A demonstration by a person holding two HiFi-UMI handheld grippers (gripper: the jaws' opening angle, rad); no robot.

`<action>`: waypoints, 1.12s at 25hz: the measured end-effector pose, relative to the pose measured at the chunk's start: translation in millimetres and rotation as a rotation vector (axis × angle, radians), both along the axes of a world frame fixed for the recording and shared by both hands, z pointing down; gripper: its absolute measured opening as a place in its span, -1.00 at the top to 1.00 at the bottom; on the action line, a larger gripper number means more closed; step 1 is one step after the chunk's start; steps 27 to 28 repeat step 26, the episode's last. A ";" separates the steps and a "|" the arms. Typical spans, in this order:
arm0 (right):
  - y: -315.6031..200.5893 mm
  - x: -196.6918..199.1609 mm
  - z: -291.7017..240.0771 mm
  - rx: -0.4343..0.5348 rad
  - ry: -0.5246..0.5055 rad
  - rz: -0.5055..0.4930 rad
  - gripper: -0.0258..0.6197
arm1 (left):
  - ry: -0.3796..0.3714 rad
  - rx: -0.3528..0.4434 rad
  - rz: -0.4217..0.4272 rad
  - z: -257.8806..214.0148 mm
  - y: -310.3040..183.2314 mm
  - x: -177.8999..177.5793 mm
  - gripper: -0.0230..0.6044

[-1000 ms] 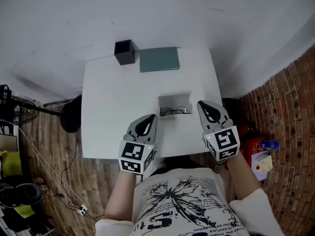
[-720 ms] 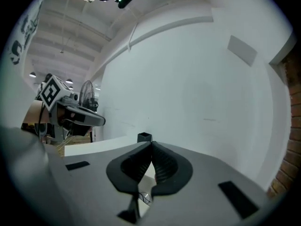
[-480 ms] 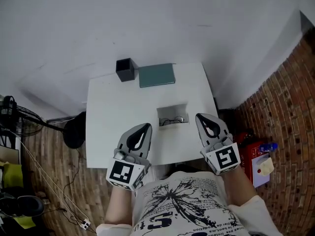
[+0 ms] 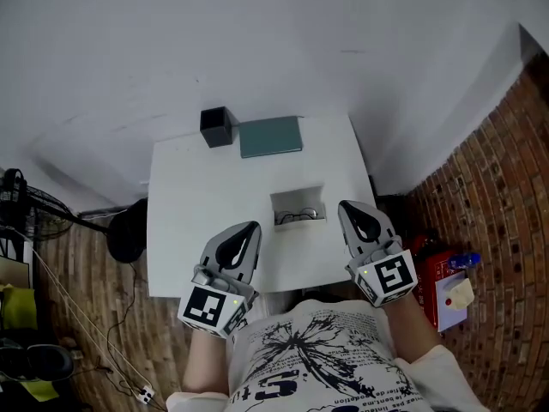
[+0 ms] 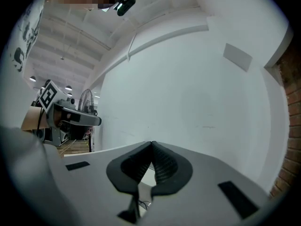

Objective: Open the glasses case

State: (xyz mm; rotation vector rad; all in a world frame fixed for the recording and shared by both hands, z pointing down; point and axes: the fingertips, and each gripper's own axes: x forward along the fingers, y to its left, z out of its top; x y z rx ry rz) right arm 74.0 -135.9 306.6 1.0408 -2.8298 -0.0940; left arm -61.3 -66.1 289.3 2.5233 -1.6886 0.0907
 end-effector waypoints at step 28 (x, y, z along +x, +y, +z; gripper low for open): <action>-12.2 -2.9 3.8 0.023 -0.008 0.072 0.88 | -0.058 0.063 -0.020 -7.7 -15.0 -7.7 0.88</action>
